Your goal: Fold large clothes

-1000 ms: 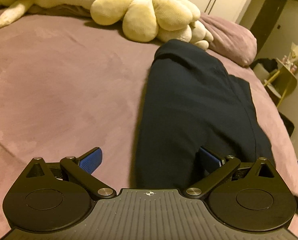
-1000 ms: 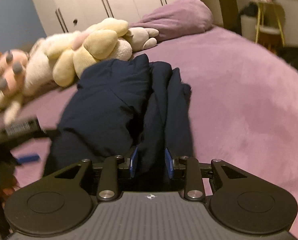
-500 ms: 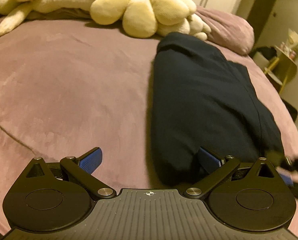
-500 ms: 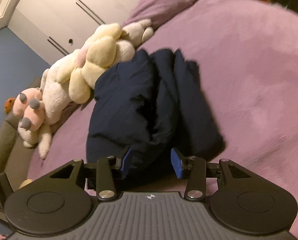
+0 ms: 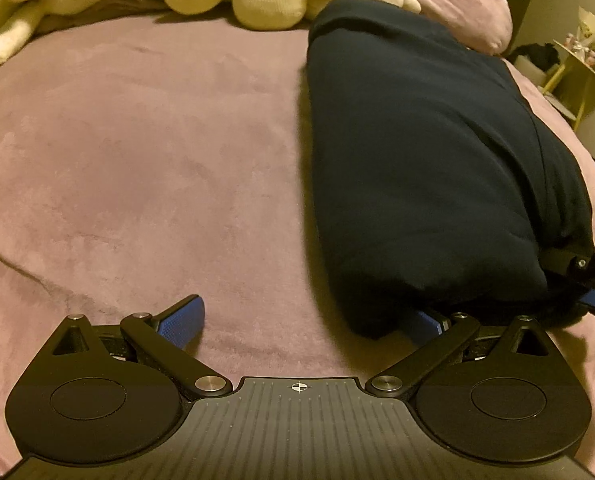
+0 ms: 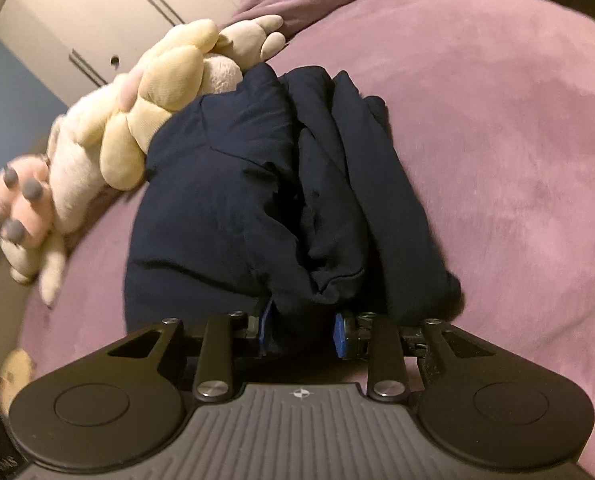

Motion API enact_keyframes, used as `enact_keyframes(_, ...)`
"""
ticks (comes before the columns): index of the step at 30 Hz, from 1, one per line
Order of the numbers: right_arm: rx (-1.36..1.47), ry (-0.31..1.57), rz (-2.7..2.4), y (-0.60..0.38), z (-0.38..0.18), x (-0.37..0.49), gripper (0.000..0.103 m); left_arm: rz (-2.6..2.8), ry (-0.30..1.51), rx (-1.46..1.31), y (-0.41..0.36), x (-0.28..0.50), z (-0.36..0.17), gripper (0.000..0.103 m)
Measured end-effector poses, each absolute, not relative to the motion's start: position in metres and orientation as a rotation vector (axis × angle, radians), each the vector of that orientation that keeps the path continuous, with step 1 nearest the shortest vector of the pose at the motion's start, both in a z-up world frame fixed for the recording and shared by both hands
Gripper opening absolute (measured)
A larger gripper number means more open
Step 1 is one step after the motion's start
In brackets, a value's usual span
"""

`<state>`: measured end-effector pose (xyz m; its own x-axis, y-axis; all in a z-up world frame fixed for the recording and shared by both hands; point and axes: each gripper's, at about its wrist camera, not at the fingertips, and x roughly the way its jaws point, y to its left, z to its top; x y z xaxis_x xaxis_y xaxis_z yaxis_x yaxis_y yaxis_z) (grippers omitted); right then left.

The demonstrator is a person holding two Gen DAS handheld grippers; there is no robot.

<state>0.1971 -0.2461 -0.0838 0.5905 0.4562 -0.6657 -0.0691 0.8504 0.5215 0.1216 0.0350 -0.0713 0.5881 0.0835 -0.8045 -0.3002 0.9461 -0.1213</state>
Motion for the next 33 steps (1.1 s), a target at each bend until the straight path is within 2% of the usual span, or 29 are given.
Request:
enact_keyframes(2,0.492,0.902,0.313,-0.246,-0.087,0.200,0.030,0.238,0.934,-0.220,0.033,0.116,-0.066,0.103)
enact_keyframes(4,0.462,0.897,0.321,-0.246,-0.081,0.197,0.035,0.243,0.958,-0.190,0.032,0.110,-0.059,0.103)
enact_keyframes(7,0.330,0.896,0.278,-0.244,-0.064,0.180,0.060,0.234,0.980,-0.200,0.030,0.095,-0.048,0.103)
enact_keyframes(10,0.238,0.945,0.210,-0.245,-0.057,0.159,0.062,0.215,0.991,-0.184,0.022,0.085,-0.036,0.103)
enact_keyframes(13,0.156,1.020,0.142,-0.239,-0.055,0.142,0.068,0.222,0.990,-0.096,0.011,0.078,-0.025,0.103)
enact_keyframes(19,0.033,0.946,0.137,-0.219,-0.024,0.120,0.082,0.209,0.927,-0.031,0.002,0.074,0.000,0.103)
enact_keyframes(22,-0.013,0.907,0.144,-0.208,-0.009,0.116,0.084,0.232,0.912,-0.004,-0.001,0.076,0.006,0.103)
enact_keyframes(32,-0.045,0.948,0.131,-0.191,0.000,0.118,0.090,0.221,0.922,0.012,-0.003,0.080,0.006,0.103)
enact_keyframes(33,-0.050,0.949,0.126,-0.190,-0.001,0.118,0.093,0.218,0.923,0.011,-0.003,0.081,0.006,0.103)
